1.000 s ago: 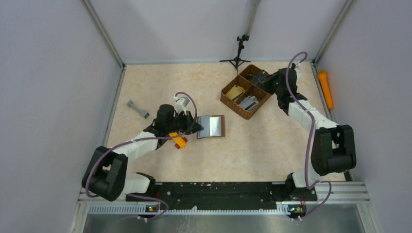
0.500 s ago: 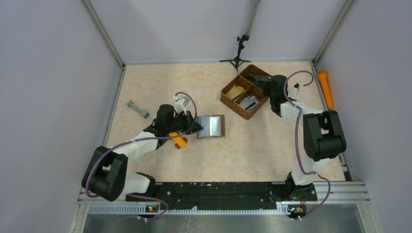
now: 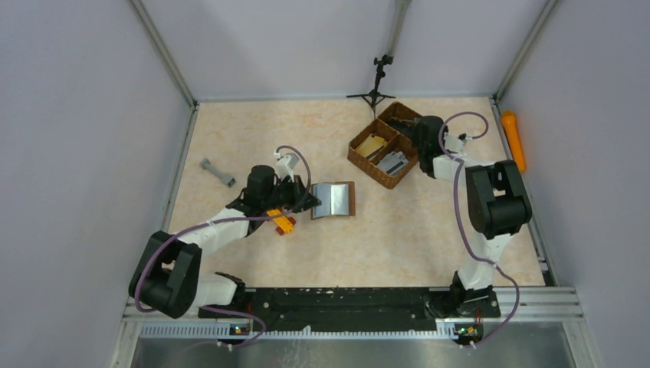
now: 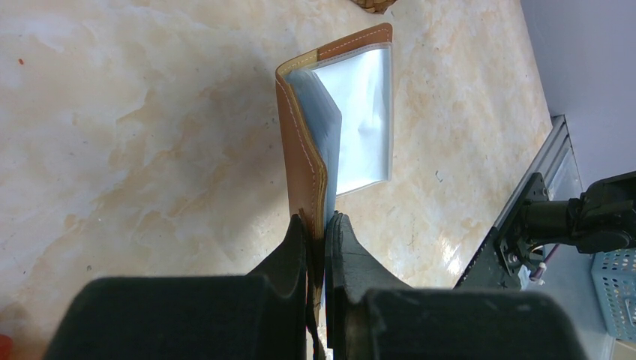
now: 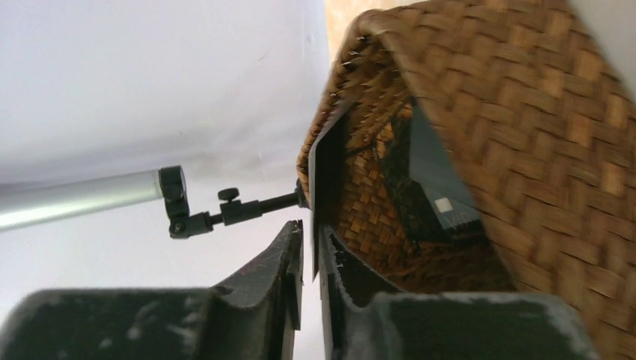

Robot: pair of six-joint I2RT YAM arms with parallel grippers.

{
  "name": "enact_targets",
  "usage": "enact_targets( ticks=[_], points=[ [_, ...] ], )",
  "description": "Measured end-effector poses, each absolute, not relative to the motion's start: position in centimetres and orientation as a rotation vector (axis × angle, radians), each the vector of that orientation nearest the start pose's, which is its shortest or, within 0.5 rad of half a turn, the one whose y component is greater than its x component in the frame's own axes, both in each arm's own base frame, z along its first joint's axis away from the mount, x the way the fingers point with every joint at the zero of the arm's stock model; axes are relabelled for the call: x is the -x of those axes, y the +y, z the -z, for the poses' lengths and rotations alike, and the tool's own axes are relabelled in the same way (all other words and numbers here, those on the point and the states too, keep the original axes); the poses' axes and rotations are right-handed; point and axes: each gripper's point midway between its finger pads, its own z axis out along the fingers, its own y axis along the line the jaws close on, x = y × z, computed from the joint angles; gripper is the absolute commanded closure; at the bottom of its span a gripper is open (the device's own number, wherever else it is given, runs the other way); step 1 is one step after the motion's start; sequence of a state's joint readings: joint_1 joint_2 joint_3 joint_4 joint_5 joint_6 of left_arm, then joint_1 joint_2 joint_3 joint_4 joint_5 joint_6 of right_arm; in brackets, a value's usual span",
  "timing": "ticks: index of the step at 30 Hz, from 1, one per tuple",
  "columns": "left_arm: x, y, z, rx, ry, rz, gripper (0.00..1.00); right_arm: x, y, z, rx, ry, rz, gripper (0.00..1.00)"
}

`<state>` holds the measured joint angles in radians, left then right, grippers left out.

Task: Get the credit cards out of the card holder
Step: Place the credit card in the storage box, then move the storage box to the center of the board.

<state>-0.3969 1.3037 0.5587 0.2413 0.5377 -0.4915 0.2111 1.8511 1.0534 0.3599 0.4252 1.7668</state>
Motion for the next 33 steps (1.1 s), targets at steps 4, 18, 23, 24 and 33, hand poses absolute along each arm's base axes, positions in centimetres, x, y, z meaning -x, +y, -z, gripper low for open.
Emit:
enact_targets(
  ticks=[4,18,23,24,33],
  points=[
    [-27.2,-23.0,-11.1,-0.25,2.167,1.086,1.0,-54.7,8.2,-14.4,-1.606,1.225,-0.894,0.48],
    [-27.1,-23.2,-12.1,-0.27,2.127,1.11,0.99,-53.7,12.7,-20.4,-0.945,1.694,-0.746,0.49],
    [-27.0,-23.3,-12.1,-0.267,2.128,1.113,0.99,-52.0,14.1,-20.8,-0.608,1.936,-0.629,0.32],
    [-27.1,-23.2,-12.1,-0.265,2.128,1.109,0.99,-51.5,14.1,-20.1,-0.582,1.976,-0.611,0.32],
    [-27.5,-22.5,-13.0,-0.235,2.099,1.051,0.99,-47.3,17.0,-14.2,-0.503,2.255,-0.461,0.26]
  ],
)
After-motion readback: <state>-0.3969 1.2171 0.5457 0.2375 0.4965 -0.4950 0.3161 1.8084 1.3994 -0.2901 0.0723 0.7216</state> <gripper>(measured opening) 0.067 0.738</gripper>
